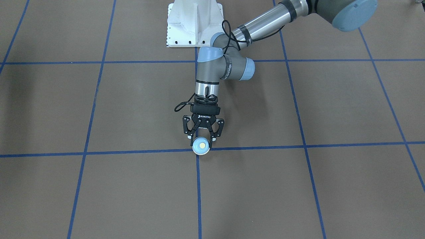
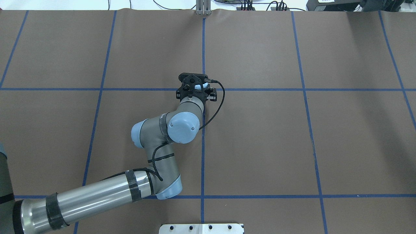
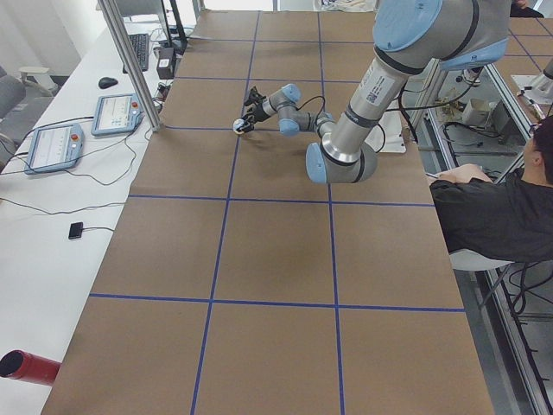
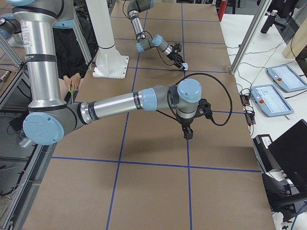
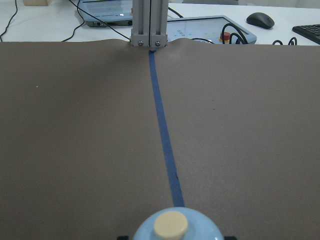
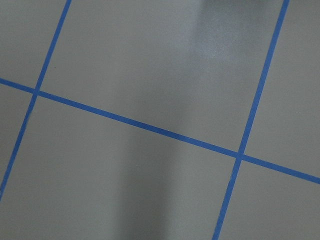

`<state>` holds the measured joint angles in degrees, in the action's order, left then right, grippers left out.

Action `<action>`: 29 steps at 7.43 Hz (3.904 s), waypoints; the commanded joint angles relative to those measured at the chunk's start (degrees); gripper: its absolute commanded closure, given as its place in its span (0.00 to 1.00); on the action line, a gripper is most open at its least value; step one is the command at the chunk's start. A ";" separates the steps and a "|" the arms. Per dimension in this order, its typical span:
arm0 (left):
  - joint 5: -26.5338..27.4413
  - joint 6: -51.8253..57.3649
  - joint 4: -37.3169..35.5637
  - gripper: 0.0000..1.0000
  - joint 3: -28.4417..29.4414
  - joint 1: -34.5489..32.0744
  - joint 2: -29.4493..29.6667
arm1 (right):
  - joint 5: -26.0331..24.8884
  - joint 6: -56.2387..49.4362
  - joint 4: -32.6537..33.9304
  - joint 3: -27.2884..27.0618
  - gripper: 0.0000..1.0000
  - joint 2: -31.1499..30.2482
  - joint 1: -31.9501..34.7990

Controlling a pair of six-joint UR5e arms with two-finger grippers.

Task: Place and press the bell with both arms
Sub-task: 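Lower the bell onto the central grid crossing and open the left gripper, then withdraw the left arm while the right arm moves above the bell, then lower the right gripper onto the bell's top button and press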

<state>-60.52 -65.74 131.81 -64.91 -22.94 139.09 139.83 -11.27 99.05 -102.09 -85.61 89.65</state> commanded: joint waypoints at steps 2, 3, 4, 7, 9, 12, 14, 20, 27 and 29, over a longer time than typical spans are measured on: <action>0.05 0.00 -0.15 0.93 0.13 0.88 0.39 | 0.01 -0.07 0.09 -0.21 0.01 0.09 0.00; -0.04 0.00 -0.15 0.60 0.14 1.06 0.82 | 0.01 0.02 0.09 -0.47 0.00 0.01 0.00; 0.05 0.00 -0.15 0.16 0.14 1.23 0.83 | 0.09 0.02 0.09 -0.56 0.01 0.01 0.00; -0.04 0.35 -0.15 0.01 -0.04 1.23 0.92 | 0.09 0.02 0.09 -0.65 0.01 0.01 0.00; -0.56 3.92 0.20 0.01 -1.09 -0.16 2.13 | 0.27 1.15 0.09 -0.83 0.01 0.88 -0.44; -10.52 7.47 -3.47 0.01 -4.25 -6.82 2.59 | -0.34 10.35 0.09 -0.22 0.05 6.40 -5.86; -20.99 8.26 -5.86 0.01 -6.54 -12.45 2.24 | -0.52 27.43 0.09 -0.47 0.25 12.89 -11.83; -41.77 17.79 -21.89 0.01 -22.40 -23.54 -8.90 | -12.89 62.20 0.09 0.31 1.00 31.08 -36.09; -60.84 49.53 -35.84 0.01 -32.91 -42.86 -30.88 | -24.94 75.78 -11.42 29.11 1.00 53.51 -47.54; -61.91 55.09 -36.10 0.01 -32.91 -45.69 -33.79 | -26.97 75.78 -18.06 36.65 1.00 55.98 -49.38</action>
<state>-121.67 -14.03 95.90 -97.71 -66.82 107.22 114.29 64.44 85.11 -70.62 -31.54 41.47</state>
